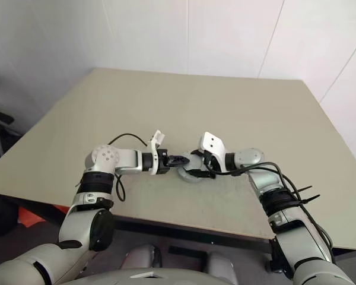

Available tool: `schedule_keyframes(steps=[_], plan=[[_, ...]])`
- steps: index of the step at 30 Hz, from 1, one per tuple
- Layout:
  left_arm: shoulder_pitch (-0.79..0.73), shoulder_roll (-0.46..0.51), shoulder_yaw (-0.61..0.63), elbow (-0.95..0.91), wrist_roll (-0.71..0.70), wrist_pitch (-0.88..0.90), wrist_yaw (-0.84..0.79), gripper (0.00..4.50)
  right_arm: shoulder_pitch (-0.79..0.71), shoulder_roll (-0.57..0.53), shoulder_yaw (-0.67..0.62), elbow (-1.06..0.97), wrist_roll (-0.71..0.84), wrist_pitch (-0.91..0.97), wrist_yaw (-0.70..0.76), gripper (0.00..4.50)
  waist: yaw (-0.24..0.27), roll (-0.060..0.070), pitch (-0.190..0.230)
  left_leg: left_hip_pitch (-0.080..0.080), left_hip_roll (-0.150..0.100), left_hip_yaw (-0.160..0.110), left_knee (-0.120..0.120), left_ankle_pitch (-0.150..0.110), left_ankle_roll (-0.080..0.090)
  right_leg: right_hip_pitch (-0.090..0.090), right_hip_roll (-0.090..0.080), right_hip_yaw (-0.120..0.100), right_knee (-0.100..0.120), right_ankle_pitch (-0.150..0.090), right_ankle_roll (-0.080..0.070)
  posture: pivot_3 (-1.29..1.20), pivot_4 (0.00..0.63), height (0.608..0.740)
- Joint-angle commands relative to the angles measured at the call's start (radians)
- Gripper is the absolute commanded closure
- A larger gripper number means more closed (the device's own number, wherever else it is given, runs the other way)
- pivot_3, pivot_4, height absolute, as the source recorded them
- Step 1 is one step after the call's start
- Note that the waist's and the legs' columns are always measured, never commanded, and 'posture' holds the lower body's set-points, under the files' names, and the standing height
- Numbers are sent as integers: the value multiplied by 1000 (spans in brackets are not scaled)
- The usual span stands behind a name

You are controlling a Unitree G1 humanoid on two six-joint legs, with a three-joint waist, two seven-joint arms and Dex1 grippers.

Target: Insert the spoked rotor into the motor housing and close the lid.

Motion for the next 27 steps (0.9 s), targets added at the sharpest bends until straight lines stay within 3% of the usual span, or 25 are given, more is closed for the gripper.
schedule_keyframes(steps=[1,5,11,19,27], plan=[[-10,2,3,-9,14,-6,16,4483,-2,-12,2,35,-35,41,-1,1350,-2,0,0,0,-1,0,0,0,0,0,-1,0,0,0,0,0,0,740],[-5,0,4,-14,11,-6,19,4500,2,-11,-12,12,-7,64,32,20,0,0,0,-2,-1,0,0,0,0,-1,-1,1,0,0,0,0,0,740],[-5,2,6,-14,8,-1,15,4500,11,-7,-35,-18,-10,28,13,20,1,-1,0,-4,0,0,0,3,5,-2,-1,1,2,5,-8,0,0,740],[-13,7,7,-2,4,-5,-3,4500,-13,4,-162,-202,214,207,77,20,2,0,0,-10,0,0,0,2,14,-10,-1,1,6,5,-8,0,0,740],[-22,16,7,-1,-11,6,-44,4500,-36,7,-237,-254,284,301,42,20,22,0,0,-19,0,-1,3,1,18,-25,-1,2,27,18,-10,0,0,740]])
